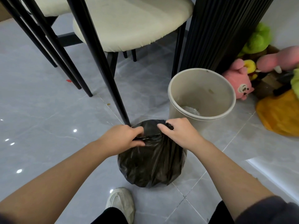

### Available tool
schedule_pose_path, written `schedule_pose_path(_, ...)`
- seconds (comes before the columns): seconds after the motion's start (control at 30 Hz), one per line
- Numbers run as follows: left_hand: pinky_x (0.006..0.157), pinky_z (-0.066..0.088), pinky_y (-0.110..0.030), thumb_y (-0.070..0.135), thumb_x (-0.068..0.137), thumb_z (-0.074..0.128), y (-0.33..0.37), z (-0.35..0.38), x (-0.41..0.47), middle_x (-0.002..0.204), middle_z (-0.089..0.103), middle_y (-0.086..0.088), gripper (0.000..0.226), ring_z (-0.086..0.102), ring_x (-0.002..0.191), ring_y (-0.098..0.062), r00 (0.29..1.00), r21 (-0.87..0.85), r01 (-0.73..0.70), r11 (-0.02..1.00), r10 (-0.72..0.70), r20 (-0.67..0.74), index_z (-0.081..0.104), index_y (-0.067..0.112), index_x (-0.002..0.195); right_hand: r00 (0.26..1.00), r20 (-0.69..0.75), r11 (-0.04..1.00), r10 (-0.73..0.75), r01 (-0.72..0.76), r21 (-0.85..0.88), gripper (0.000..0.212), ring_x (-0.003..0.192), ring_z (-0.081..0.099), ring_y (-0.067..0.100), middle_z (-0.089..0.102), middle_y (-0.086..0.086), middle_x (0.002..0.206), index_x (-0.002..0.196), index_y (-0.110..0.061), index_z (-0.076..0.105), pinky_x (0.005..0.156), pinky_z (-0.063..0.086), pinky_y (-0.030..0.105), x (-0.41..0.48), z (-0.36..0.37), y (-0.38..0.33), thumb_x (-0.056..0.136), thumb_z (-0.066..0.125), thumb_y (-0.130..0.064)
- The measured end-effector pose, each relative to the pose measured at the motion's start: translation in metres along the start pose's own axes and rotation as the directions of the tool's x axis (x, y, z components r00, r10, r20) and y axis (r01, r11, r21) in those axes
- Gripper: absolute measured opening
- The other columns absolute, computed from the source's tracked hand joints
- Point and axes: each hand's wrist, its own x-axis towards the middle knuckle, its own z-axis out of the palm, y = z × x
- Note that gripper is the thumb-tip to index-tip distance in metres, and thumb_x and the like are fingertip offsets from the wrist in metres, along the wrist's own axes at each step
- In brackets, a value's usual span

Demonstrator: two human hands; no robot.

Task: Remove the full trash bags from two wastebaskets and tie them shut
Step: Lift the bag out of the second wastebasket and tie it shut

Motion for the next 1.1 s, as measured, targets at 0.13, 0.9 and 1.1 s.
schedule_pose_path(0.13,0.072,0.049,-0.033,0.050,0.092,0.047,-0.006,0.000,-0.001,0.092,0.062,0.002,0.029,0.061,0.088,-0.019,0.998,0.140,-0.036,0.990,0.027,0.064,0.058,0.025,0.101,0.993,0.118,0.995,0.001,0.011,-0.100,0.057,0.051,0.039,0.011,0.041,-0.005,0.050,0.052,-0.021,0.034,0.053,0.034,0.033,0.002,-0.006,-0.001,0.066,0.075,-0.058)
schedule_pose_path(0.9,0.071,0.051,-0.038,0.032,0.095,0.047,-0.007,0.007,0.007,0.076,0.064,-0.004,0.024,0.061,0.079,-0.026,0.894,-0.428,0.385,0.818,-0.446,-0.046,0.064,0.017,0.086,0.980,0.196,0.959,0.035,0.022,-0.282,0.047,0.077,0.059,0.024,0.059,0.000,0.071,0.071,-0.014,0.048,0.065,0.050,0.036,0.001,0.005,-0.005,0.074,0.068,-0.057)
schedule_pose_path(1.1,0.069,0.049,-0.038,0.037,0.094,0.050,-0.001,0.002,0.007,0.073,0.061,0.001,0.025,0.059,0.076,-0.022,0.950,-0.419,0.200,0.886,-0.280,-0.137,0.061,0.016,0.084,0.994,0.094,0.992,0.064,-0.052,-0.119,0.027,0.069,0.049,0.033,0.050,0.009,0.068,0.069,-0.017,0.035,0.061,0.039,0.036,0.001,0.004,-0.001,0.095,0.037,-0.021)
